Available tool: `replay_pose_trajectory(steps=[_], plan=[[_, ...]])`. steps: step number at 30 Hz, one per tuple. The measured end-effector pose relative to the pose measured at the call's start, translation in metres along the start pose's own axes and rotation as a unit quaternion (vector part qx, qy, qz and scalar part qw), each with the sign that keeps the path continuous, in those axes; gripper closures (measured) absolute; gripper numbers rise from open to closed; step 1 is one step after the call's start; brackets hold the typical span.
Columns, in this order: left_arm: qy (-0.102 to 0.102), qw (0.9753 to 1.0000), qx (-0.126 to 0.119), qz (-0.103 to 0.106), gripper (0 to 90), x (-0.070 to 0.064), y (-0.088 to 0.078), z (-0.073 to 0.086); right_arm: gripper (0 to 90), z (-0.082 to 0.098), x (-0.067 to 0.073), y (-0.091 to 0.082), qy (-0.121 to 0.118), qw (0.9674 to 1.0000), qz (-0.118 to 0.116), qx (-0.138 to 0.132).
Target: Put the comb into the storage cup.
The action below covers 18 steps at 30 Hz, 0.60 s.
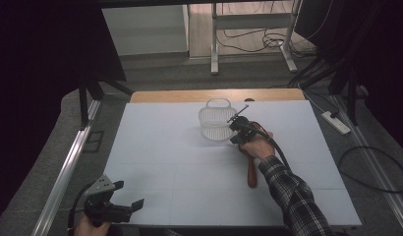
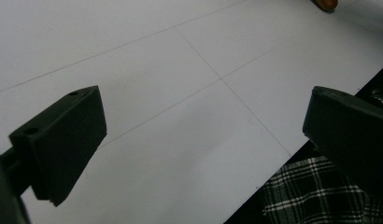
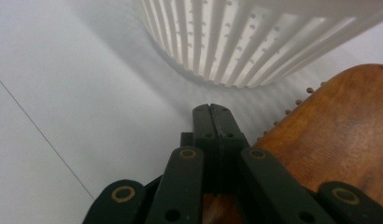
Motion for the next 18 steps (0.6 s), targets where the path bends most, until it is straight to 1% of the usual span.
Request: replay_pose_trajectory(steps=[3,10,13,18], plan=[[-0.002,1.0,0.0,0.0,0.5,0.0,0.0,0.0,89.8,0.002,-0.004,-0.001,0.011,0.9999,-0.004,-0.004],[-0.002,1.0,0.0,-0.002,0.6,0.0,-0.001,0.001,89.8,0.007,-0.006,-0.001,0.009,1.0,0.0,0.005],[-0.003,1.0,0.001,-0.003,0.6,0.0,-0.001,0.001,89.9,0.011,-0.008,-0.003,0.014,0.9999,-0.003,0.003],[-0.004,1.0,0.002,-0.003,0.6,0.0,0.0,0.001,89.9,0.017,-0.01,-0.006,0.016,0.9999,-0.003,0.006]])
Point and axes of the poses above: each handheld gripper's, and its own axes: y roughly forward along the jaws, z roughly out of its underside, x roughly to its left, the point moved 3 cm from there along y, roughly forward along the jaws, and after that the axes turned 14 degrees about z, right-handed, at the moved point
